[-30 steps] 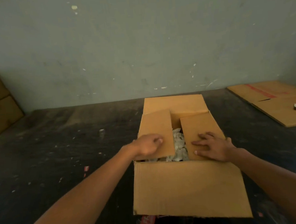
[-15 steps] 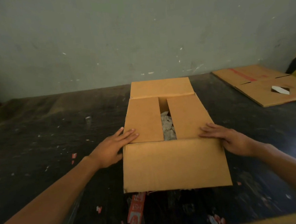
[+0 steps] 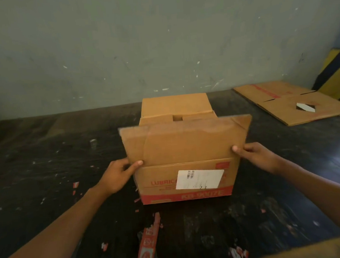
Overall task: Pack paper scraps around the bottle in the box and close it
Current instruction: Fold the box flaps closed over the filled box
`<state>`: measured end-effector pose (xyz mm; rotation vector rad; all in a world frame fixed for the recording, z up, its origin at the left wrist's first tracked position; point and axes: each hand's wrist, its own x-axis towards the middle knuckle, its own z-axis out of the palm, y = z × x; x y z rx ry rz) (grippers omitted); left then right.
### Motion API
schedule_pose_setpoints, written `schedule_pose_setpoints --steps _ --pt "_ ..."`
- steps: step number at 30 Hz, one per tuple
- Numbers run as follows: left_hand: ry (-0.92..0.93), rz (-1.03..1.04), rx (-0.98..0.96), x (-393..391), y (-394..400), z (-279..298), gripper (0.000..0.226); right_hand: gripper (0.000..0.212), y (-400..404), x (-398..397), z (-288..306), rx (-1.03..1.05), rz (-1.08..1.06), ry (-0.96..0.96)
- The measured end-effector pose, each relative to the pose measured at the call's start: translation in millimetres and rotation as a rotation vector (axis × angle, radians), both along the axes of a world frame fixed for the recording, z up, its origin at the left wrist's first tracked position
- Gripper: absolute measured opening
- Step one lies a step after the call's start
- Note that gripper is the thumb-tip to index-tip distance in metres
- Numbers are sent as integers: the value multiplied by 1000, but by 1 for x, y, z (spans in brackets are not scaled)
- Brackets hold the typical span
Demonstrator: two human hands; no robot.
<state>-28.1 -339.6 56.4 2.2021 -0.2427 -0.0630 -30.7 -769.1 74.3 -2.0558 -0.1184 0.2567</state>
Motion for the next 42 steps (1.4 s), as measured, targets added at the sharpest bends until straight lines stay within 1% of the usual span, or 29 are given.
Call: schedule_pose_setpoints --steps 2,3,4,6,7,8,10,13,15,17,20,22,24,28,30,33,35,38,42 --pt "-13 84 -69 0 -10 -1 25 34 11 3 0 59 -129 -44" --pt "-23 109 -103 1 -14 -2 32 38 15 6 -2 76 -166 -73" --pt "-22 141 -136 2 -19 -4 42 46 18 10 -3 89 -199 -92" --pt "4 237 -183 5 -27 -6 72 64 23 19 -6 104 -264 -76" --pt "32 286 -193 7 -31 -6 84 69 24 25 -7 103 -288 -45" --pt "69 319 -205 9 -35 -6 90 72 26 31 -6 107 -299 -10" --pt "133 344 -233 16 -41 -6 88 72 31 44 -3 108 -293 53" --pt "192 365 -217 21 -48 -6 74 66 38 62 6 120 -253 118" --pt "200 382 -231 22 -53 -6 66 62 41 76 11 112 -232 139" --pt "181 384 -229 23 -60 -5 62 62 40 92 12 69 -213 160" --pt "163 412 -154 33 -66 -1 67 63 40 118 13 24 -188 194" --pt "213 454 -92 45 -68 2 71 61 41 137 16 1 -157 201" --pt "262 494 -28 56 -70 4 71 62 44 159 20 -11 -128 181" --pt "280 511 115 77 -72 8 66 49 52 208 24 -18 -80 136" --pt "305 491 212 86 -70 8 66 49 58 233 22 -21 -99 128" --pt "282 490 325 92 -69 7 64 54 65 267 17 -20 -157 107" --pt "257 507 324 93 -70 3 62 60 68 285 12 -25 -200 102" --pt "251 512 273 94 -68 -5 59 71 69 305 8 -16 -226 90" --pt "255 519 251 96 -67 -8 59 64 67 322 7 172 -321 60"
